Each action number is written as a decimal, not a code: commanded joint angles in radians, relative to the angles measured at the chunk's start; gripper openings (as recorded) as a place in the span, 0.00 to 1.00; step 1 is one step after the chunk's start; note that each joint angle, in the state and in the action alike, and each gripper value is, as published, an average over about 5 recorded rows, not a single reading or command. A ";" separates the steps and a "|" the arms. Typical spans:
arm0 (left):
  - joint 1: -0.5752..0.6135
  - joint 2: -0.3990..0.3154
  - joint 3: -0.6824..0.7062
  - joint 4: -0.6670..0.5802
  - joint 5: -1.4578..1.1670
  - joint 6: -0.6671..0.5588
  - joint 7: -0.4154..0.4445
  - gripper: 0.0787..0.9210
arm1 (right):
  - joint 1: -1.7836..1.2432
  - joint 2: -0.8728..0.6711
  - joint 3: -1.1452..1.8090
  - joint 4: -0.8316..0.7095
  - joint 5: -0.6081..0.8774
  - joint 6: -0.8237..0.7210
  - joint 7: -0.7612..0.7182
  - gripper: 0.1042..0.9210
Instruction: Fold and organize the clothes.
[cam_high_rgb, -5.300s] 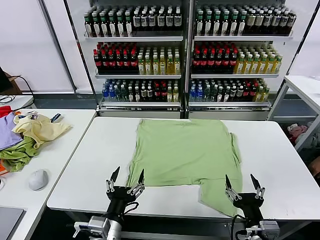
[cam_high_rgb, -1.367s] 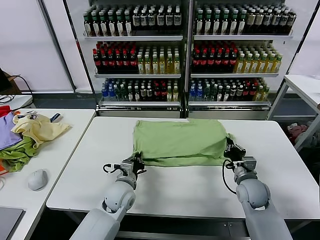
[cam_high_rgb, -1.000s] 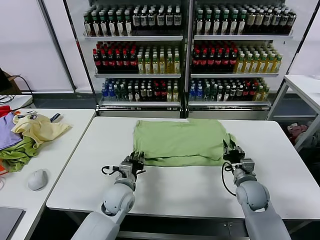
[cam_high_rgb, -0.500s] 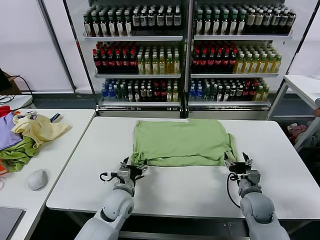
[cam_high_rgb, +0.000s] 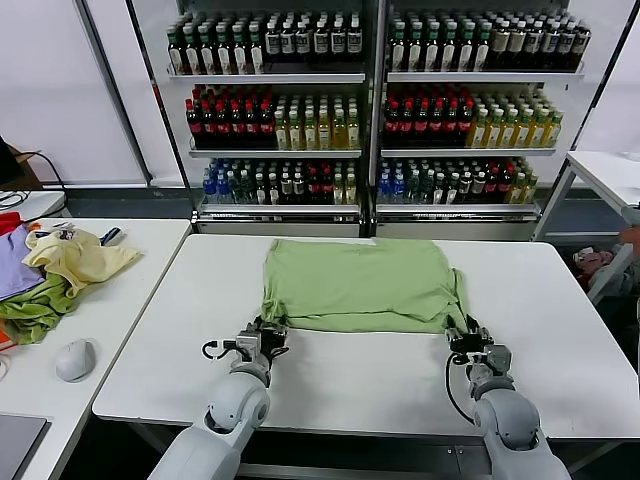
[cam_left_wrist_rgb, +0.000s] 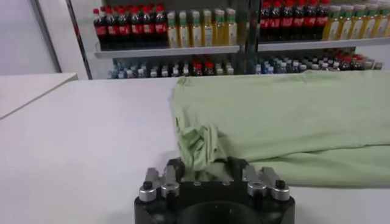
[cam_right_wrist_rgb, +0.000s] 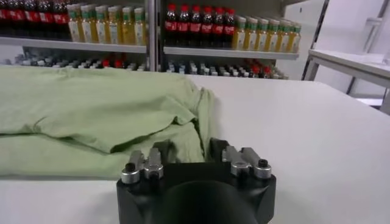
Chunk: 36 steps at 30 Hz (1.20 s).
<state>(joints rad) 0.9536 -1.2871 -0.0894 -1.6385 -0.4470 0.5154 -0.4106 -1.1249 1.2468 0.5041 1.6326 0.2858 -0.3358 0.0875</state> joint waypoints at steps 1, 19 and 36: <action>-0.004 -0.001 0.001 0.018 -0.030 0.020 -0.005 0.37 | -0.010 0.003 -0.010 -0.001 0.004 0.001 -0.008 0.27; 0.138 0.052 -0.022 -0.194 -0.053 -0.021 0.019 0.05 | -0.221 -0.023 0.048 0.224 -0.013 0.049 -0.039 0.06; 0.522 0.142 -0.072 -0.546 0.032 -0.004 0.024 0.05 | -0.646 0.002 0.160 0.598 -0.080 0.011 -0.031 0.06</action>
<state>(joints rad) 1.2693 -1.1709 -0.1520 -2.0113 -0.4468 0.5124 -0.3867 -1.5494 1.2468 0.6218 2.0471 0.2360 -0.3163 0.0551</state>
